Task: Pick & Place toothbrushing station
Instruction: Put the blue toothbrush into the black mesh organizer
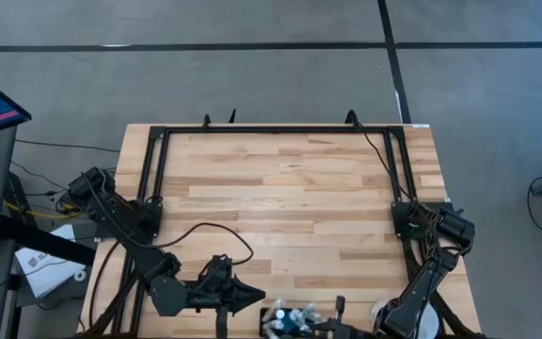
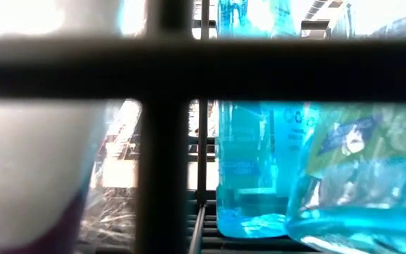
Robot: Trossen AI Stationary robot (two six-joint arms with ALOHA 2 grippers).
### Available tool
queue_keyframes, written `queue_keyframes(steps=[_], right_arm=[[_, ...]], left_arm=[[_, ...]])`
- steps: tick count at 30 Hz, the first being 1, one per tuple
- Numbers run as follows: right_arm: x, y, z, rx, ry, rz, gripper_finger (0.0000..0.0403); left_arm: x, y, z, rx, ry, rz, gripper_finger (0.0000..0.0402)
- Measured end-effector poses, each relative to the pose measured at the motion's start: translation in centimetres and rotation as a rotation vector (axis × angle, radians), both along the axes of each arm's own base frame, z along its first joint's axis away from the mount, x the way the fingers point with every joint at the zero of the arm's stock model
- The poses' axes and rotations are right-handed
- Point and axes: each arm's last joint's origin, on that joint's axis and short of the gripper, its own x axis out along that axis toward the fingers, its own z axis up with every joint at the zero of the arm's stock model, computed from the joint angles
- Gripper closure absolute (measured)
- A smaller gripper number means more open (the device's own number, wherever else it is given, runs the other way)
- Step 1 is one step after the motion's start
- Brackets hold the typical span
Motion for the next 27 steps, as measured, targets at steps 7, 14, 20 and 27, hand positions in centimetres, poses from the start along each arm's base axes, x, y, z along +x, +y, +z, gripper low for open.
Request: queue_keyframes(steps=[7, 14, 20, 27], right_arm=[[-0.1, -0.2, -0.4, 0.047, 0.005, -0.026, 0.0377], [0.0, -0.4, -0.6, 0.051, 0.007, -0.031, 0.0378], [0.0, -0.9, -1.5, 0.082, 0.010, -0.047, 0.0379], [0.0, -0.9, -1.5, 0.072, 0.018, -0.039, 0.0371]], left_arm=[[0.0, 0.0, 0.1, -0.005, -0.004, 0.000, 0.0399], [0.0, 0.0, 0.0, -0.004, -0.004, -0.001, 0.0399], [0.0, 0.0, 0.1, -0.004, -0.004, -0.002, 0.0399], [0.0, 0.0, 0.1, -0.005, -0.005, -0.002, 0.0399]])
